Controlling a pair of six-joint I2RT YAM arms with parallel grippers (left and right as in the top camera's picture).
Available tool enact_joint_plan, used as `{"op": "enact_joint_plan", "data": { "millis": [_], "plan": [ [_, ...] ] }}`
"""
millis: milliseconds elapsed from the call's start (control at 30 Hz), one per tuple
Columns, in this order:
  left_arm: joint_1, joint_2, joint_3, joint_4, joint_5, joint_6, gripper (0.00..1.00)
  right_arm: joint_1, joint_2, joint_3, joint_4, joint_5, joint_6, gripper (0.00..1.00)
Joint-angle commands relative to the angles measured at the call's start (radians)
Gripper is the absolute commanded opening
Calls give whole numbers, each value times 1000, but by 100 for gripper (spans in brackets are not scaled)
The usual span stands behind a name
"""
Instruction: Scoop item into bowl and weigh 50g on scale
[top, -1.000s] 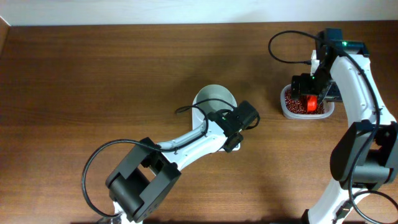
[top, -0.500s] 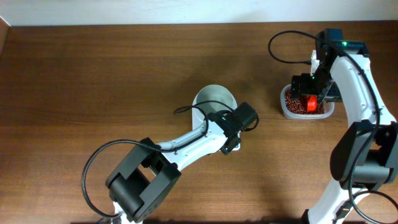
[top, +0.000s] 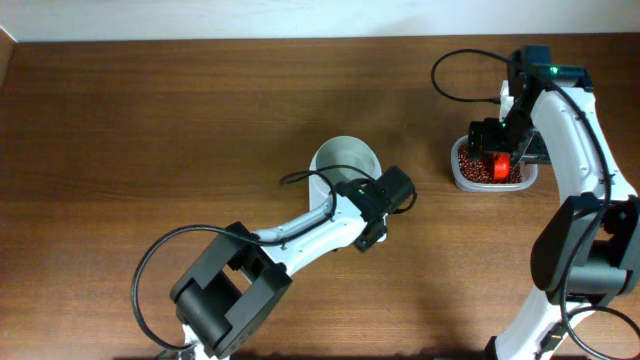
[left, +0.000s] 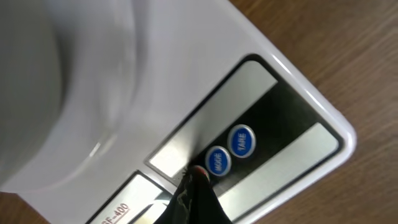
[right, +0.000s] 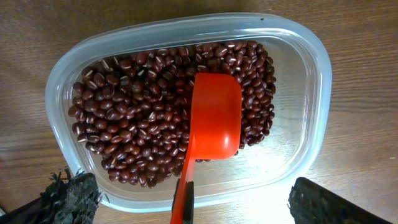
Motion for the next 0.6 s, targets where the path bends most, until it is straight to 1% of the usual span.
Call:
{"op": "enact_joint_plan", "data": {
  "millis": [0, 567],
  "plan": [
    [-9, 24, -17, -1, 57, 5, 0, -3, -5, 12, 3, 2, 3, 99],
    [16, 52, -18, 29, 53, -7, 0, -3, -5, 12, 3, 2, 3, 99]
  ]
}}
